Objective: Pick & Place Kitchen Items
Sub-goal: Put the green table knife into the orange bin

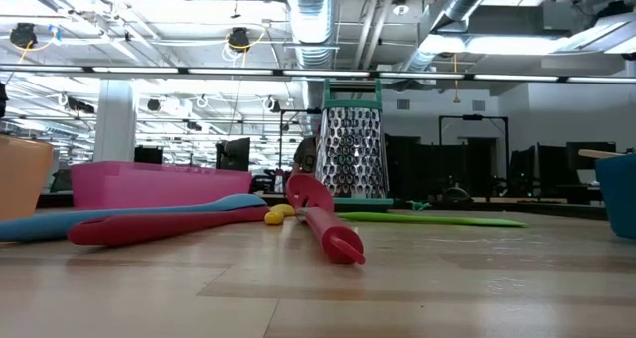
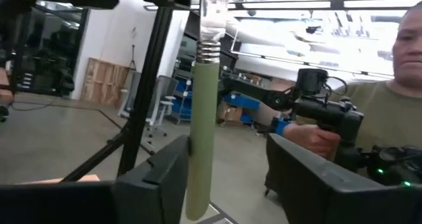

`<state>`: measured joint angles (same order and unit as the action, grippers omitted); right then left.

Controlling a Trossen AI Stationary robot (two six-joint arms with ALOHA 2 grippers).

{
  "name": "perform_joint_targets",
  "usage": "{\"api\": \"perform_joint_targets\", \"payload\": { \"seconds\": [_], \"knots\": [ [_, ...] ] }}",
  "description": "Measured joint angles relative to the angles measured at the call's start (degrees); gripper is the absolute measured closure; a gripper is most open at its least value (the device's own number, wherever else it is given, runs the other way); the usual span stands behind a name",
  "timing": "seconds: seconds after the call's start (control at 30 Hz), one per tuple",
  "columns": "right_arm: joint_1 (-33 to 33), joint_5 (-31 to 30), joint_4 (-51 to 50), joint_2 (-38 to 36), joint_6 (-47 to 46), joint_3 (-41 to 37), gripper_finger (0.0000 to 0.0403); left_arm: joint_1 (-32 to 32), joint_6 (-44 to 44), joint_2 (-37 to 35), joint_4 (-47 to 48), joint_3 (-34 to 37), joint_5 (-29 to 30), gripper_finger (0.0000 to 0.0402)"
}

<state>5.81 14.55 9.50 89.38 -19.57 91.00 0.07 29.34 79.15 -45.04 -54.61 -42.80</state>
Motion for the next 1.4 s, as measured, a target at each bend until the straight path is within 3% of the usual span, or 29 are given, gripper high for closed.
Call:
{"api": "perform_joint_targets", "payload": {
  "seconds": [0.17, 0.5, 1.4],
  "knots": [
    [-0.36, 0.83, -0.22, 0.02, -1.2, 0.0, 0.033, 1.68, 2.64, 0.0, -0.13, -0.02, -4.13, 0.0212],
    [-2.13, 5.14, 7.69, 0.02, -1.51, -0.02, 0.033, 2.21, 2.6, 0.58, -0.05, -0.04, -4.16, 0.0226],
    [-6.81, 9.99, 12.2, 0.02, -5.99, -0.02, 0.033, 3.82, 2.56, 0.52, -0.33, -0.04, -5.5, 0.0226]
  ]
}}
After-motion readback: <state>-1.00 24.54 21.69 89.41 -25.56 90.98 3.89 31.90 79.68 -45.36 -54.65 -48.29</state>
